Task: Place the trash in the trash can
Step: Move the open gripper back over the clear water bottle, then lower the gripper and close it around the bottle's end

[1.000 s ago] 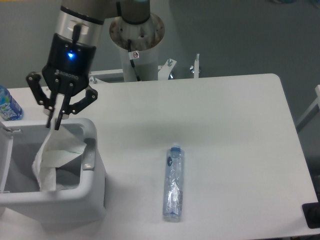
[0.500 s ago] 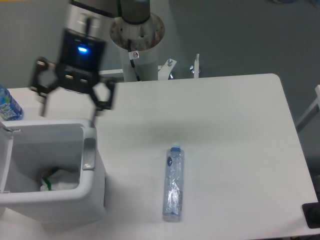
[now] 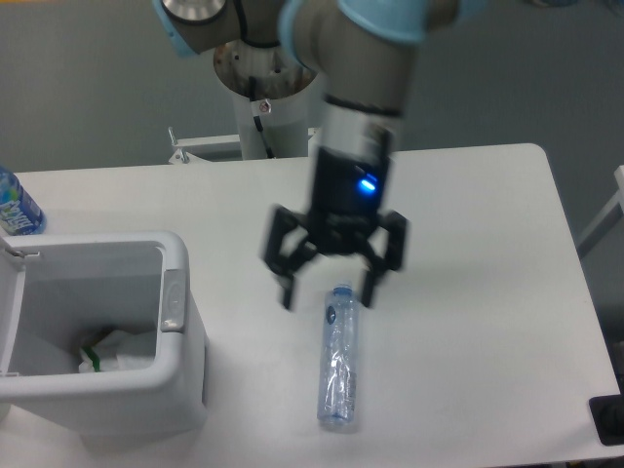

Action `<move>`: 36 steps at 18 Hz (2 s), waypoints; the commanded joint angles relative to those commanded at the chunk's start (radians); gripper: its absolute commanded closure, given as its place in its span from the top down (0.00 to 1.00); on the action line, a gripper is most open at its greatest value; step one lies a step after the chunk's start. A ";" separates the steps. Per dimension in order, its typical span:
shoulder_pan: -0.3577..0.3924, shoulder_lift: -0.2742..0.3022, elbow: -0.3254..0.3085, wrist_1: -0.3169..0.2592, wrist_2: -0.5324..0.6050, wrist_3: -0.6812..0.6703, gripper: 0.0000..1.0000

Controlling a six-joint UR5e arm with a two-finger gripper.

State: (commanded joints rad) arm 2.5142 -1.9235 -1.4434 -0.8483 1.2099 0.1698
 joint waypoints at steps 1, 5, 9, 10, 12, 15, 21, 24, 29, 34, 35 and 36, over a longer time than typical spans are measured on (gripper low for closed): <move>0.000 -0.018 -0.003 -0.002 0.026 0.048 1.00; -0.008 -0.089 -0.012 -0.002 0.053 0.154 1.00; -0.043 -0.167 -0.023 -0.002 0.092 0.249 1.00; -0.052 -0.190 -0.023 0.000 0.108 0.276 1.00; -0.074 -0.233 -0.032 0.001 0.129 0.304 1.00; -0.100 -0.273 -0.023 0.009 0.168 0.327 1.00; -0.120 -0.299 -0.025 0.011 0.171 0.344 1.00; -0.132 -0.319 -0.026 0.011 0.189 0.346 1.00; -0.138 -0.341 -0.014 0.012 0.197 0.346 1.00; -0.150 -0.358 -0.017 0.012 0.220 0.343 1.00; -0.152 -0.361 -0.017 0.012 0.224 0.343 1.00; -0.152 -0.361 -0.015 0.012 0.224 0.343 1.00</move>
State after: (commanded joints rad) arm 2.3623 -2.2841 -1.4588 -0.8360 1.4343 0.5123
